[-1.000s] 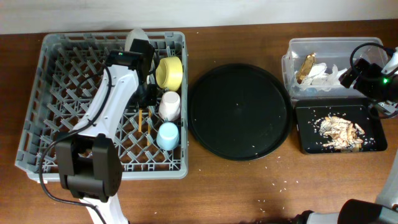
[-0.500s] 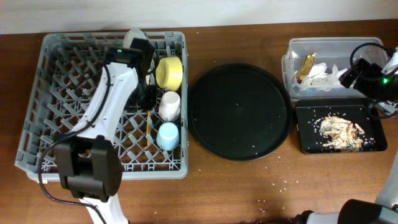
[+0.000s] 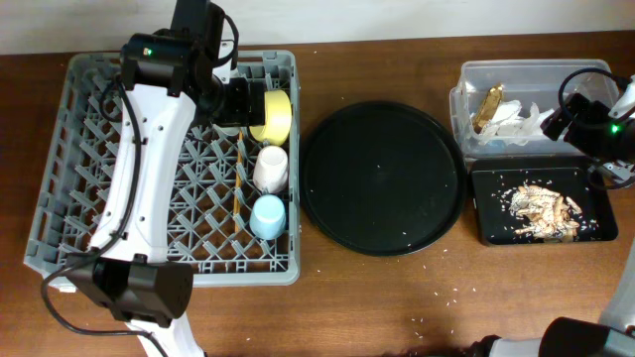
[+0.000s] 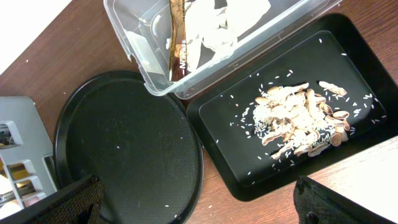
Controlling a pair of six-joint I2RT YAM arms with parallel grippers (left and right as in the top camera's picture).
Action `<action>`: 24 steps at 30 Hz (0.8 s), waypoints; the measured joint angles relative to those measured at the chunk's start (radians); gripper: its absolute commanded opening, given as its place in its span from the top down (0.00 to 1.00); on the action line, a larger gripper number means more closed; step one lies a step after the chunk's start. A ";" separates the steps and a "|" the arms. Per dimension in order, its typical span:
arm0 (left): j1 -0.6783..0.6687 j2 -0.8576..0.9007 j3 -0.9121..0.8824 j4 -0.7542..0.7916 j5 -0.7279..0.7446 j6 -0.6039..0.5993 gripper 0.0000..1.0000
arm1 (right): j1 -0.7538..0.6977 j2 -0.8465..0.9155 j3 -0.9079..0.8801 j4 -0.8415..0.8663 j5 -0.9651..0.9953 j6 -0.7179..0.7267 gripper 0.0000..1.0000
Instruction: Sort waste into correct bins and load items into the dishwasher rack
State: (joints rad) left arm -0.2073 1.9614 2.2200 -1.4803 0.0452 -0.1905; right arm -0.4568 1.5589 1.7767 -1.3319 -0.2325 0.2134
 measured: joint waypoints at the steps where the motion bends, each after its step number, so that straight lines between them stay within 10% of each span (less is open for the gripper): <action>1: 0.000 0.000 0.000 0.000 0.001 0.000 0.01 | 0.000 0.000 0.000 0.000 0.000 0.000 0.01; 16: 0.000 0.000 0.000 0.000 0.005 0.000 0.01 | 0.030 -0.002 0.000 0.000 0.004 0.000 0.01; 24: 0.000 0.000 0.000 -0.001 0.008 0.000 0.01 | 0.354 -0.147 -0.002 0.002 0.064 -0.034 0.02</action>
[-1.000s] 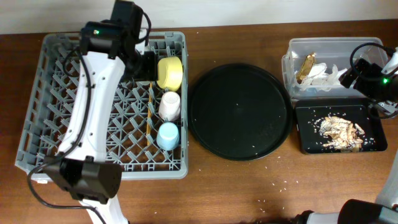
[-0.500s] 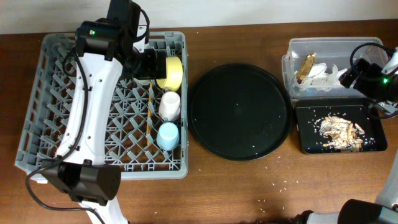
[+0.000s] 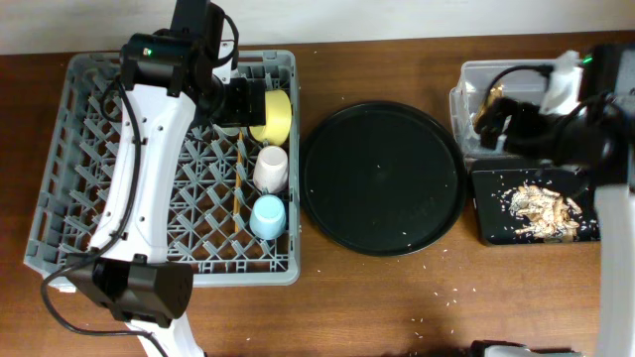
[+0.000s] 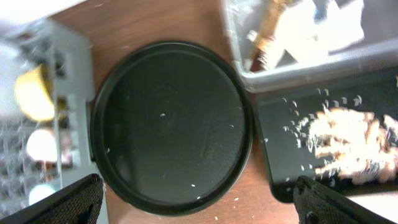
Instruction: Sort waste into correct bins and load items into the dishwasher rack
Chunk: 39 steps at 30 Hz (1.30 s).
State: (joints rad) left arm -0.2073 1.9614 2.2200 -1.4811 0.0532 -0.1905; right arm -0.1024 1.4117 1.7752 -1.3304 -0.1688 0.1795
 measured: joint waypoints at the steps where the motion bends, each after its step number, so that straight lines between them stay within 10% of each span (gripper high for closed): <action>1: 0.000 0.000 0.000 0.000 0.000 0.000 0.01 | 0.034 -0.029 -0.008 0.010 0.024 -0.003 0.02; 23: 0.000 0.000 0.000 0.000 0.003 0.000 0.01 | 0.117 -1.056 -1.425 1.239 0.129 -0.064 0.02; 39: 0.000 0.000 0.000 0.000 0.003 0.000 0.01 | 0.117 -1.368 -1.680 1.433 0.126 -0.071 0.01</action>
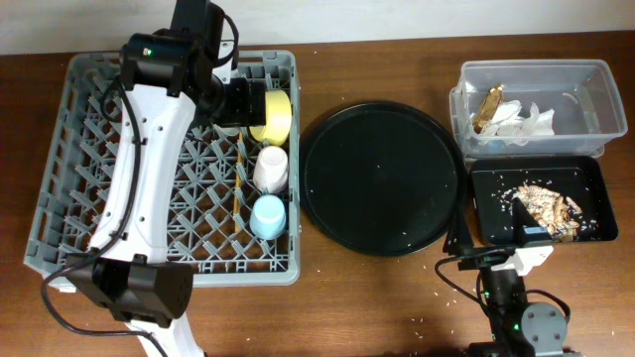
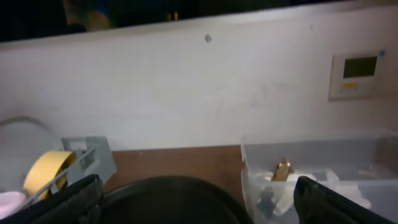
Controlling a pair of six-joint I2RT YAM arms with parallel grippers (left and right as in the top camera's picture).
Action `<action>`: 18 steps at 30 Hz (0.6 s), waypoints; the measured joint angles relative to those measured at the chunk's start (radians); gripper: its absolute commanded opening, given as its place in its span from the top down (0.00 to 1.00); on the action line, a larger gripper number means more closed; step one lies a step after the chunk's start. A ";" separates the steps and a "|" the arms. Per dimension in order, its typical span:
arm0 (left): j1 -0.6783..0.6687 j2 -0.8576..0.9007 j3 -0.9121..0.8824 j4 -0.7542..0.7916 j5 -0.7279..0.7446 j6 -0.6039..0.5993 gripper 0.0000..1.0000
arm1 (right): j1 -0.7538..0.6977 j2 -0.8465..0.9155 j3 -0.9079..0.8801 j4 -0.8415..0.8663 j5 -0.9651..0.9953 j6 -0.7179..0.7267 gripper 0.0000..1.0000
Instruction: Sort waste into correct bins and load items into the dishwasher rack
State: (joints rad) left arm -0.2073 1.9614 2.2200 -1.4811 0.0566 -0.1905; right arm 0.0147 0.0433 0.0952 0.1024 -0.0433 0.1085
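Observation:
A grey dishwasher rack (image 1: 60,198) at the left holds a yellow bowl (image 1: 278,114) on edge, a white cup (image 1: 271,169) and a light blue cup (image 1: 267,216). My left gripper (image 1: 241,104) sits against the bowl's left side; its jaws are hidden. A clear bin (image 1: 585,99) holds a gold wrapper (image 1: 489,107) and white paper. A black rectangular tray (image 1: 486,213) holds food scraps (image 1: 546,203). My right gripper (image 1: 491,243) is open and empty near the table's front edge. Its wrist view looks level over the round tray (image 2: 168,199) towards the bin (image 2: 311,168).
A large black round tray (image 1: 382,178) lies between rack and bins, with a few rice grains on it. A thin wooden utensil (image 1: 238,169) stands in the rack beside the cups. Scattered grains dot the table front. A white wall (image 2: 199,93) runs behind the table.
My right arm has left the area over the clear bin and now sits low at the table's front edge, its camera facing the wall. The left arm and all items are unmoved.
At first my right gripper was at the far right edge, looking down on the two bins. Then it was above the clear bin, looking down on the round tray. Now it is low at the front edge, open and empty. The left arm stayed at the yellow bowl throughout.

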 measured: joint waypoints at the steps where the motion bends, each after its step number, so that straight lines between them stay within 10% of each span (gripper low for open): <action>1: 0.000 0.000 0.000 0.000 0.000 0.000 0.01 | 0.000 -0.009 -0.014 0.023 0.000 0.000 0.02; 18: 0.000 0.000 0.000 0.000 0.000 0.000 0.01 | 0.009 -0.031 -0.085 -0.172 -0.006 0.000 0.02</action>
